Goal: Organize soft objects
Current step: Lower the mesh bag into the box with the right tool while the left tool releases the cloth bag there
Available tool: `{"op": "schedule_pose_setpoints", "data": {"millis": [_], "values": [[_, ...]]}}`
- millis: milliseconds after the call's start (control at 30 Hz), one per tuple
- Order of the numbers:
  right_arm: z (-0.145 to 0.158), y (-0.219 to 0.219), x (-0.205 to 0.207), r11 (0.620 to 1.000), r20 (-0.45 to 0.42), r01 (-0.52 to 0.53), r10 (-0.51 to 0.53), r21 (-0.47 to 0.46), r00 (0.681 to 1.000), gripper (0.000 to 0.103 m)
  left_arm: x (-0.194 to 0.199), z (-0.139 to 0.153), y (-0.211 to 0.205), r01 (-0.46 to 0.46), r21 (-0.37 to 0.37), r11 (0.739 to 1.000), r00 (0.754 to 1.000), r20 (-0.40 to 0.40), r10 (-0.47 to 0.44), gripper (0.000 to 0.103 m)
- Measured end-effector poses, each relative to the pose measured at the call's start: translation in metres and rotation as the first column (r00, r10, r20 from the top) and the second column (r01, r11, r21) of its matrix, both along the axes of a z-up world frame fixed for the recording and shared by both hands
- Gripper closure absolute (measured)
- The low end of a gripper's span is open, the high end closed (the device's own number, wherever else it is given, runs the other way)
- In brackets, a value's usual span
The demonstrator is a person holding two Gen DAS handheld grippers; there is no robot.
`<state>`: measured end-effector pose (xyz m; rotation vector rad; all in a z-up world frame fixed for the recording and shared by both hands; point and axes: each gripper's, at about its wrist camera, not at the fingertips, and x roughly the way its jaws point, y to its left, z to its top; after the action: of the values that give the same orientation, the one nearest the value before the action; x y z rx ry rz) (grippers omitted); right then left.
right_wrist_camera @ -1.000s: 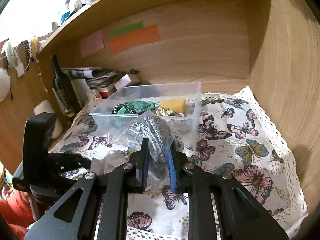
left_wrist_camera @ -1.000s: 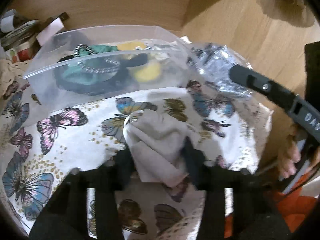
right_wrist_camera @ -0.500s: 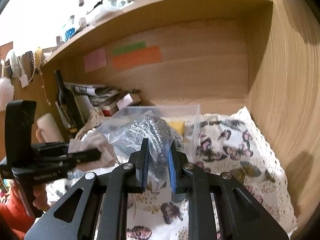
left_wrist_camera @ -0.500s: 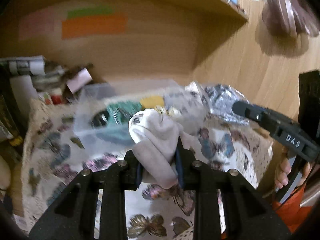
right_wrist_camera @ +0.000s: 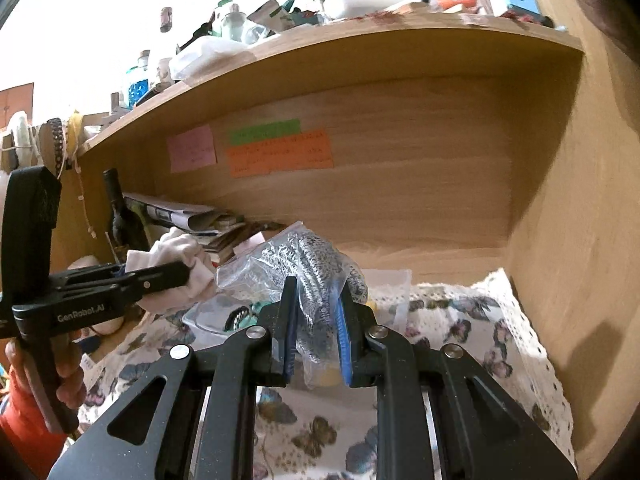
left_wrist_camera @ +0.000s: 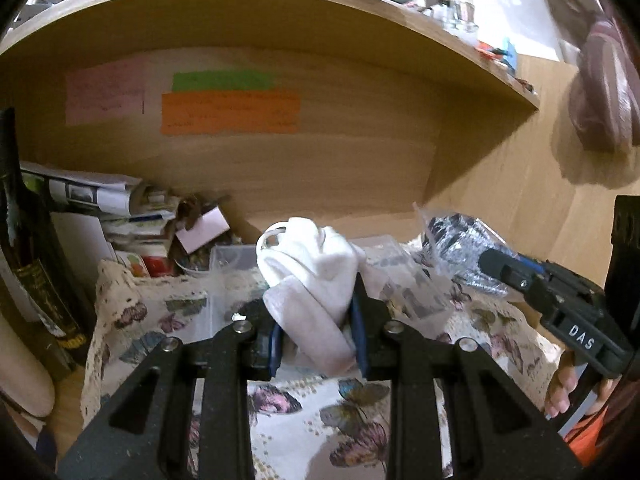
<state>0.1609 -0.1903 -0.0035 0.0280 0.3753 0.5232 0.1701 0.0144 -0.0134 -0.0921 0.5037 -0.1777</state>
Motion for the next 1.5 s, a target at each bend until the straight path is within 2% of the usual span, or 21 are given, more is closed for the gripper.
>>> {"op": "schedule_pose_setpoints", "data": {"millis": [200, 367, 567, 700, 867, 967, 1133, 1167, 1267, 1333, 1500], "values": [[-0.008, 0.020, 0.027, 0.999, -0.050, -0.029, 0.028, -0.015, 0.998, 0.088, 0.021, -0.007, 0.005, -0.046, 0.037, 0.998, 0.999, -0.012, 0.047, 0.075], [-0.023, 0.036, 0.046, 0.996, -0.103, -0.050, 0.042, -0.071, 0.994, 0.088, 0.038, -0.023, 0.007, -0.085, 0.096, 0.992, 0.995, -0.038, 0.089, 0.075], [-0.044, 0.045, 0.065, 0.993, -0.181, -0.053, 0.033, -0.110, 0.983, 0.088, 0.062, -0.048, 0.013, -0.096, 0.120, 0.988, 0.987, -0.120, 0.111, 0.075], [-0.057, 0.053, 0.073, 0.985, -0.211, -0.062, 0.027, -0.163, 0.977, 0.088, 0.076, -0.064, 0.015, -0.081, 0.110, 0.991, 0.977, -0.187, 0.100, 0.075], [-0.068, 0.060, 0.078, 0.978, -0.243, -0.088, 0.040, -0.192, 0.969, 0.088, 0.078, -0.073, 0.010, -0.059, 0.129, 0.990, 0.975, -0.207, 0.086, 0.073], [-0.070, 0.064, 0.077, 0.971, -0.234, -0.087, 0.034, -0.221, 0.972, 0.087, 0.075, -0.074, 0.009, -0.047, 0.135, 0.990, 0.974, -0.213, 0.075, 0.066], [-0.069, 0.065, 0.077, 0.968, -0.235, -0.086, 0.029, -0.237, 0.972, 0.085, 0.068, -0.070, 0.011, -0.045, 0.119, 0.992, 0.977, -0.204, 0.069, 0.045], [-0.068, 0.065, 0.077, 0.968, -0.239, -0.089, 0.032, -0.235, 0.970, 0.084, 0.066, -0.068, 0.011, -0.048, 0.117, 0.992, 0.977, -0.199, 0.071, 0.043], [-0.062, 0.060, 0.074, 0.973, -0.231, -0.088, 0.037, -0.215, 0.972, 0.072, 0.058, -0.060, 0.013, -0.050, 0.111, 0.993, 0.982, -0.176, 0.069, 0.037], [-0.053, 0.054, 0.066, 0.977, -0.202, -0.074, 0.033, -0.201, 0.979, 0.060, 0.050, -0.053, 0.012, -0.048, 0.108, 0.993, 0.986, -0.153, 0.065, 0.034], [-0.027, 0.045, 0.047, 0.985, -0.127, -0.059, 0.038, -0.165, 0.991, 0.056, 0.030, -0.032, 0.012, -0.049, 0.089, 0.995, 0.995, -0.084, 0.057, 0.029]]}}
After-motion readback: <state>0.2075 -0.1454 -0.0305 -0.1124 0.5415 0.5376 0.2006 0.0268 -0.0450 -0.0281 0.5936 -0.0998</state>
